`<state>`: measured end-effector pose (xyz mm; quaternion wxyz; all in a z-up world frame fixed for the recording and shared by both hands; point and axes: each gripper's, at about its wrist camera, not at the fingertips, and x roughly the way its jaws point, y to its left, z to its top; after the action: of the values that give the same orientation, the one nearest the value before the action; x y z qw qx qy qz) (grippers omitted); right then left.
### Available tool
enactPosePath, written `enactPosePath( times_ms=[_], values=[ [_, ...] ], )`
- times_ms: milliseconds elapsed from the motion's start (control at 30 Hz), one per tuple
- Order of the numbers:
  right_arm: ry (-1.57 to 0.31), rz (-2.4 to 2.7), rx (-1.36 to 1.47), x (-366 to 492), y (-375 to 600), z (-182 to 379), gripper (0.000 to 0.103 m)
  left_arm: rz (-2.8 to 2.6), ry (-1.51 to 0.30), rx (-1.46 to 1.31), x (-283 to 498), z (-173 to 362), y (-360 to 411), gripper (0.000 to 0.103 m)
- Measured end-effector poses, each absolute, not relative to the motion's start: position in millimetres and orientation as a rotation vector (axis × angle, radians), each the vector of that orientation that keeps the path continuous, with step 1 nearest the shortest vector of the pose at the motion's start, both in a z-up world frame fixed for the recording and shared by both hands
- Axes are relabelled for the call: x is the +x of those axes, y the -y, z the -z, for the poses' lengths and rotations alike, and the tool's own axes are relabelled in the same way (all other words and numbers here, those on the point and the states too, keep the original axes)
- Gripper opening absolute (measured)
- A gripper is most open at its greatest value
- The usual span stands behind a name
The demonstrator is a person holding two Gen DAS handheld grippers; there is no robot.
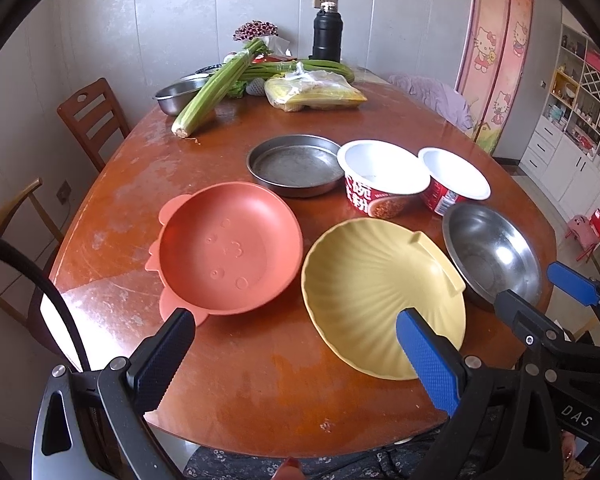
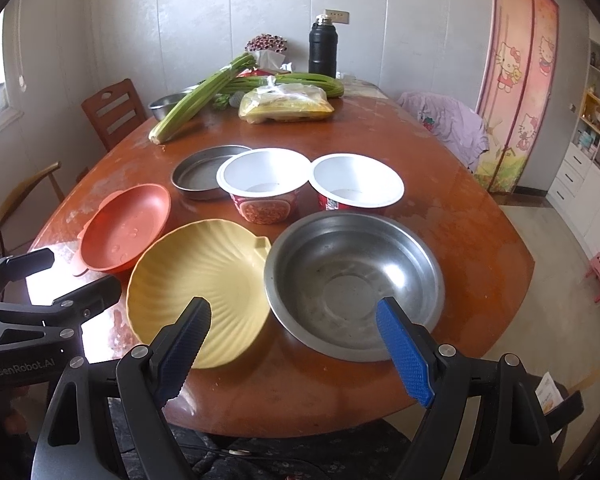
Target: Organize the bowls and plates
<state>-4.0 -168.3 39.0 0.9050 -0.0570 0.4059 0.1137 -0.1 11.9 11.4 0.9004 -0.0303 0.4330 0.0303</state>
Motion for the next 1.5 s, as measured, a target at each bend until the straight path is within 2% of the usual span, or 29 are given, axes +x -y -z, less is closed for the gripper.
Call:
enactPosePath(
  times_ms=[400, 800, 1067, 1500],
  values=[
    [-0.841, -0.278, -0.143, 12.1, 140.9, -41.1, 0.086, -0.100, -0.898, -0.086, 10.6, -12.2, -35.9, 0.101],
    [-0.854, -0.381, -0.203, 49.6, 99.6, -44.1, 0.086, -0.223, -0.915, -0.192, 14.9, -4.0, -96.0, 0.101],
    [-0.935, -0.535, -0.198, 86.0, 59.3, -38.4, 0.086, -0.245, -0.976, -0.308, 16.1, 17.5, -134.2, 0.101],
    [-0.993, -0.594, -0.233, 120.3, 17.4, -20.4, 0.086, -0.242, -1.029, -0.387, 31.0, 42.6, -141.7, 0.101]
  ],
)
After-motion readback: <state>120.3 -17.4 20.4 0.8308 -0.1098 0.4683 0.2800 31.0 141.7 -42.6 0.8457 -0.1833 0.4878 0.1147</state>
